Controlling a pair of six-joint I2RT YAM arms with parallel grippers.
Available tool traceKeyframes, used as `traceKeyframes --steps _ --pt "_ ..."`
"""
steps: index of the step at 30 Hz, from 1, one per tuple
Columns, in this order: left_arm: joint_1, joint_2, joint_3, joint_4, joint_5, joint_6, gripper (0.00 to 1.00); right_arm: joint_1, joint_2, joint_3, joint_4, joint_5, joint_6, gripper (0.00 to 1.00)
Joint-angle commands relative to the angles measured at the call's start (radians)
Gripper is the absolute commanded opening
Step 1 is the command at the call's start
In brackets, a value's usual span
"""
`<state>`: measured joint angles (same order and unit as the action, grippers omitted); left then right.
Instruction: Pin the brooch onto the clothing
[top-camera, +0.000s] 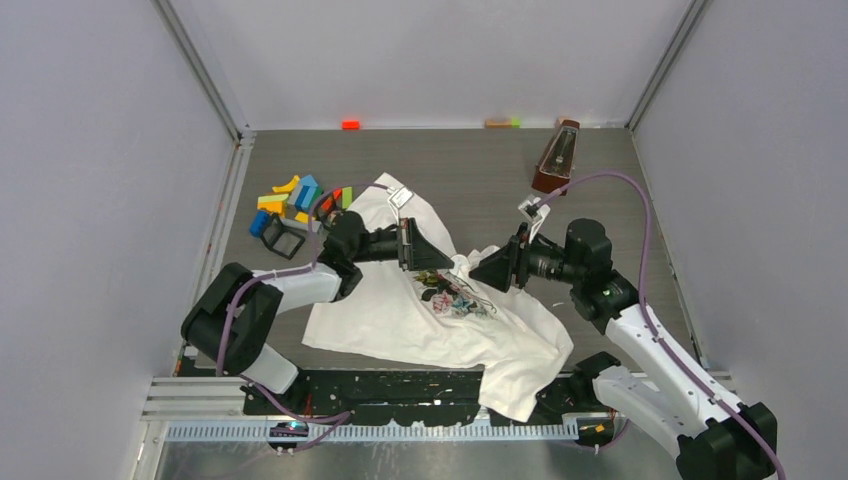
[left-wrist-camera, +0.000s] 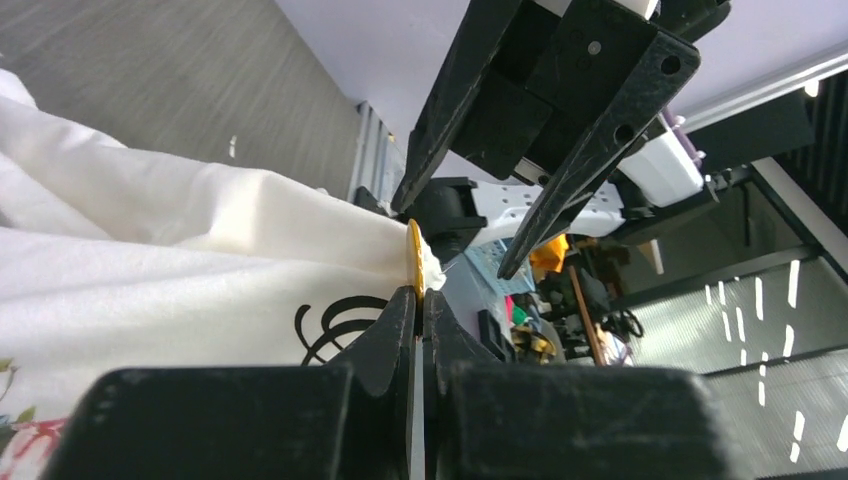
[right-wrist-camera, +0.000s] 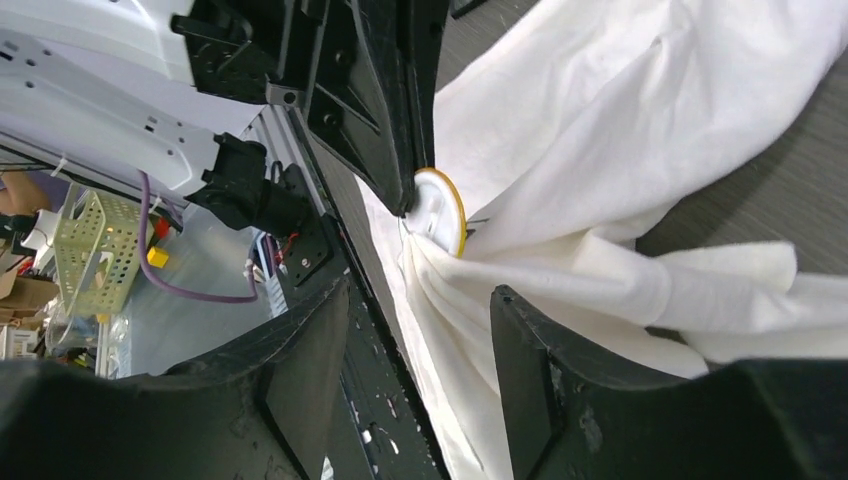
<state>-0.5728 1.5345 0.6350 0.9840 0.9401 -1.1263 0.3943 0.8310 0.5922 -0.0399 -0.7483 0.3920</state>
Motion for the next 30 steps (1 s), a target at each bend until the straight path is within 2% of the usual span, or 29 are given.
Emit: traceKeyframes --steps 1,12,17,30 --pt "0.002 -0.079 -0.001 0.08 0.076 -0.083 0.0 -0.002 -0.008 0.014 0.125 -0.069 0.022 0.6" --pt "0.003 -0.167 0.025 -0.047 0.168 -0.096 0.0 0.05 0.055 0.03 0.223 -0.151 0.07 0.6" --pt "0.002 -0.166 0.035 -0.045 0.182 -0.099 0.0 0.061 0.068 0.022 0.338 -0.201 0.156 0.6" --pt "0.002 -0.154 0.041 0.015 0.184 -0.144 0.0 0.101 0.122 0.003 0.332 -0.21 0.156 0.58"
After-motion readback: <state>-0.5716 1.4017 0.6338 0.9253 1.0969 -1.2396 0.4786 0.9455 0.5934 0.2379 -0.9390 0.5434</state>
